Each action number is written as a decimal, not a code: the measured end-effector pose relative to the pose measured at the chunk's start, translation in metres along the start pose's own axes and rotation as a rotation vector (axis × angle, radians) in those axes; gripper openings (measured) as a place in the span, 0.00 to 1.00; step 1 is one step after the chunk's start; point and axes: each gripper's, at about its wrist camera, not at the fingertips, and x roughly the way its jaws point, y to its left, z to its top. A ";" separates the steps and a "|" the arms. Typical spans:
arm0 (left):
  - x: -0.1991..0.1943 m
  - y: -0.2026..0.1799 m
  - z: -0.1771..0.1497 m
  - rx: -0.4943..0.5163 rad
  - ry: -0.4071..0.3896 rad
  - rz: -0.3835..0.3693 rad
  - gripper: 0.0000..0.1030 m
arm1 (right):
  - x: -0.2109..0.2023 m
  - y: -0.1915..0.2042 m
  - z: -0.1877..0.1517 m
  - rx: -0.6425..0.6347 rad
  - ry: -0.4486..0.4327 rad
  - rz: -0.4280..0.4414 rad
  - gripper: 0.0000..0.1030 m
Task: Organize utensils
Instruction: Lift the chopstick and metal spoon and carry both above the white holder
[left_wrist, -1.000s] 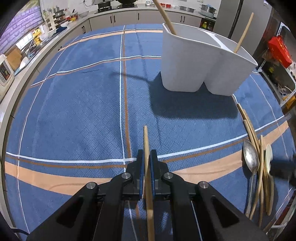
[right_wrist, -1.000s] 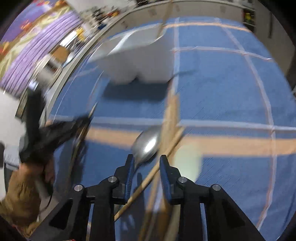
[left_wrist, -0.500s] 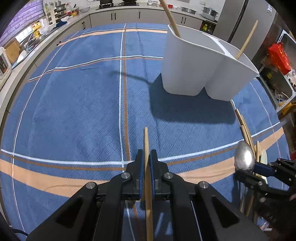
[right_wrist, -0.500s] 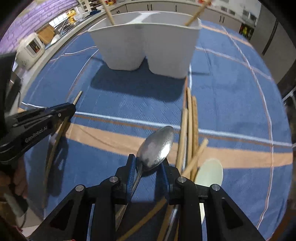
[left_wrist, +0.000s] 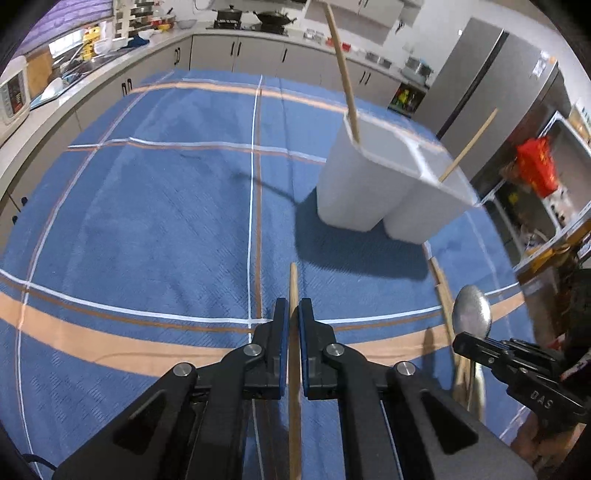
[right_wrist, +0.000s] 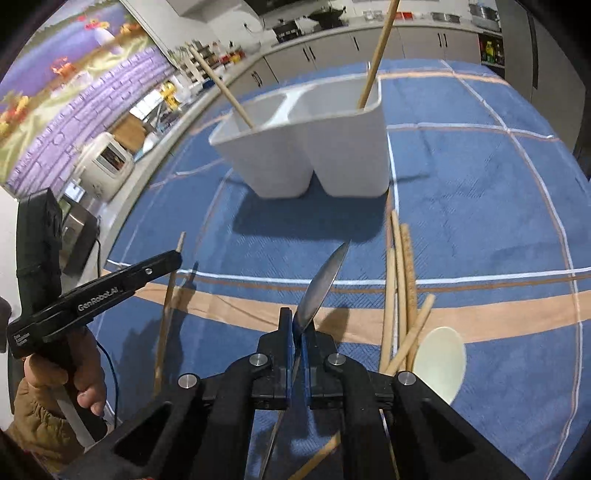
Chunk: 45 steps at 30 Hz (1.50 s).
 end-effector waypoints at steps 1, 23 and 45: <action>-0.006 0.000 -0.001 -0.003 -0.010 -0.004 0.05 | -0.003 0.000 -0.002 -0.002 -0.008 0.003 0.04; -0.181 -0.051 0.071 0.057 -0.511 -0.126 0.05 | -0.112 0.020 0.078 -0.028 -0.402 -0.010 0.04; -0.041 -0.090 0.205 0.081 -0.532 0.024 0.05 | -0.008 0.044 0.188 -0.197 -0.652 -0.407 0.04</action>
